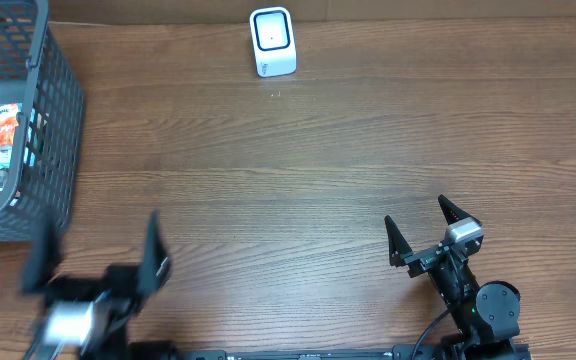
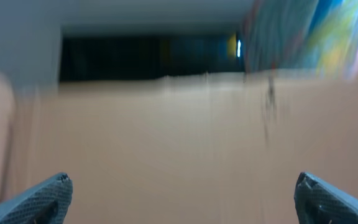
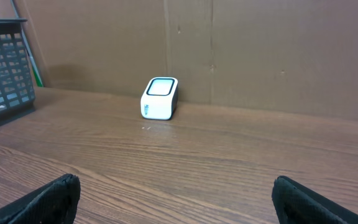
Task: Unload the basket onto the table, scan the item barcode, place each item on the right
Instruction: 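Swing the left gripper over the grey basket and reach into it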
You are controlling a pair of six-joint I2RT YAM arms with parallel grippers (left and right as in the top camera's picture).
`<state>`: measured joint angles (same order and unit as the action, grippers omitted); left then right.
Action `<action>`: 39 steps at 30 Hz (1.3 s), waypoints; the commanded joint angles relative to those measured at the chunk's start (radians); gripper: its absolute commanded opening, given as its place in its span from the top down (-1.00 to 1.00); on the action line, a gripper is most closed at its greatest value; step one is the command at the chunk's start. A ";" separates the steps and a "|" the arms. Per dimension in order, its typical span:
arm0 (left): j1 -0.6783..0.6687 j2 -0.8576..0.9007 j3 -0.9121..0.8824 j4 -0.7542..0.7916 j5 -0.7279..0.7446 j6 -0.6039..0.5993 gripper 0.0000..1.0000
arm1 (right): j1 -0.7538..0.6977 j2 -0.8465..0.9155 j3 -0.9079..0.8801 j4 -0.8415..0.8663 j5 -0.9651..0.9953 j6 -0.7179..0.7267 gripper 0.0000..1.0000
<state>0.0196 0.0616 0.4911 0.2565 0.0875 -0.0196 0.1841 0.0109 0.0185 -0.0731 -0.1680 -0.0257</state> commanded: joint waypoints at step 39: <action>-0.007 0.951 1.209 -0.634 -0.544 0.358 -1.00 | -0.001 -0.007 -0.010 0.003 0.006 0.004 -1.00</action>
<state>0.0196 0.9756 1.6100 -0.3012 -0.3706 0.4065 0.1837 0.0109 0.0185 -0.0723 -0.1677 -0.0257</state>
